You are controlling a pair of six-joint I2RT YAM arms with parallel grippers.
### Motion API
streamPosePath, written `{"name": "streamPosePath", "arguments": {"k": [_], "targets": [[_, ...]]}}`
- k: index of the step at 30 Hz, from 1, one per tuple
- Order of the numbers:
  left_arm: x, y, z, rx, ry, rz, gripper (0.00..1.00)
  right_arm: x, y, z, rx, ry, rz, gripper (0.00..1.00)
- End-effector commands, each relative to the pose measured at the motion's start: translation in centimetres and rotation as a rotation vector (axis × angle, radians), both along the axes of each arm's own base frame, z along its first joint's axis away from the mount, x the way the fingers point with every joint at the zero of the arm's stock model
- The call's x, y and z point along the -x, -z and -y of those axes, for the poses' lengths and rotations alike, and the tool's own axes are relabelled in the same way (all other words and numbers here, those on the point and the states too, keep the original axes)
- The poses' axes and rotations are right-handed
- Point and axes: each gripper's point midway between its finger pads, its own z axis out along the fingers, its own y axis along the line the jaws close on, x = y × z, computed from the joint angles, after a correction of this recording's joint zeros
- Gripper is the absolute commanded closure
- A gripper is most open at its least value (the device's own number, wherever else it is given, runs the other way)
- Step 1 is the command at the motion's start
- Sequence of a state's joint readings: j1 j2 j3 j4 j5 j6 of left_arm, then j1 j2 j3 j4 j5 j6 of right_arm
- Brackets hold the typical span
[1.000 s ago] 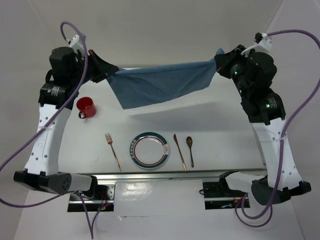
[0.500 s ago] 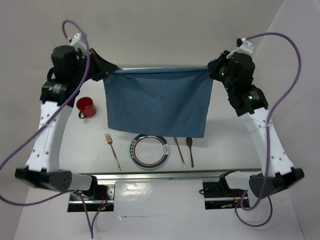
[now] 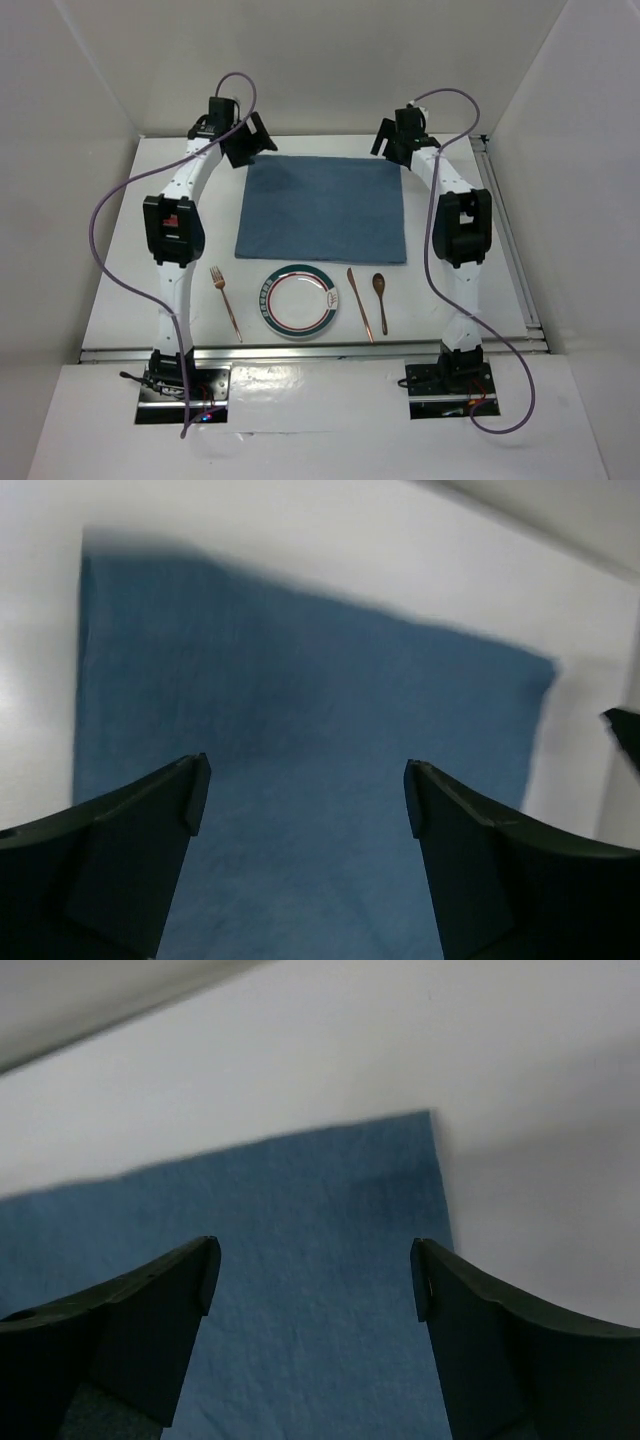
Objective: Set the dinner table for one person
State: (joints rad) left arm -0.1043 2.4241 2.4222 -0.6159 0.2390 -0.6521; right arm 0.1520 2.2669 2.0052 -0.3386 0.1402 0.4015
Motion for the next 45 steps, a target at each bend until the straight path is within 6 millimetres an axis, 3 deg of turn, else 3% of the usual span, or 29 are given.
{"name": "streamPosePath", "arguments": {"k": [1, 3, 4, 5, 8, 9, 11, 12, 13, 16, 17, 19, 23, 28, 33, 39, 45], "targets": [[1.6, -5.0, -1.1, -0.009, -0.029, 0.106, 0.0, 0.2, -6.0, -0.1, -0.023, -0.024, 0.101, 0.07], [2.2, -4.5, -1.6, -0.032, -0.041, 0.099, 0.0, 1.0, -6.4, 0.2, -0.036, -0.035, 0.107, 0.07], [2.8, -3.8, -1.9, -0.052, -0.047, 0.066, 0.0, 1.5, -4.5, 0.9, -0.031, -0.024, 0.067, 0.07], [3.1, -3.4, -2.0, -0.069, -0.035, 0.05, 0.0, 2.2, -4.4, 0.4, -0.048, -0.054, 0.047, 0.09], [4.4, -2.1, -2.1, -0.092, -0.002, 0.011, 0.2, 4.5, -2.6, 0.1, -0.058, -0.077, -0.03, 0.16], [5.4, -1.0, -1.5, -0.104, 0.019, -0.02, 0.48, 6.1, -1.7, 0.0, -0.065, -0.09, -0.063, 0.23], [6.5, 0.2, -1.5, -0.101, 0.028, -0.055, 0.84, 7.9, -0.9, -0.4, -0.084, -0.118, -0.098, 0.39], [7.3, 0.7, -1.1, -0.104, 0.038, -0.079, 1.0, 9.7, -0.1, -0.4, -0.091, -0.128, -0.13, 0.59], [8.4, 2.8, -1.2, -0.11, 0.041, -0.14, 1.0, 10.7, 0.3, -0.7, -0.111, -0.135, -0.149, 0.69], [10.1, 4.7, -0.8, -0.116, 0.054, -0.19, 1.0, 14.3, 2.5, -0.8, -0.138, -0.147, -0.223, 0.93], [11.4, 6.0, -0.4, -0.121, 0.067, -0.229, 1.0, 15.1, 3.0, -0.7, -0.137, -0.146, -0.24, 0.94], [12.5, 7.8, -0.8, -0.133, 0.062, -0.265, 1.0, 17.2, 5.0, -0.9, -0.142, -0.174, -0.31, 0.94], [14.0, 9.7, -0.5, -0.141, 0.073, -0.318, 1.0, 19.2, 7.3, -0.2, -0.12, -0.178, -0.397, 0.94], [16.6, 13.4, -2.1, -0.203, 0.02, -0.431, 1.0, 20.6, 9.9, 0.0, -0.11, -0.182, -0.466, 0.94], [17.5, 14.4, -3.6, -0.268, -0.022, -0.458, 1.0, 21.5, 12.5, -0.6, -0.142, -0.206, -0.533, 0.94], [19.2, 15.7, -4.9, -0.33, -0.061, -0.521, 1.0, 22.0, 13.9, -1.6, -0.168, -0.238, -0.567, 0.94], [19.3, 14.9, -5.6, -0.356, -0.091, -0.516, 1.0, 22.5, 15.0, -3.1, -0.176, -0.275, -0.598, 0.94]]}}
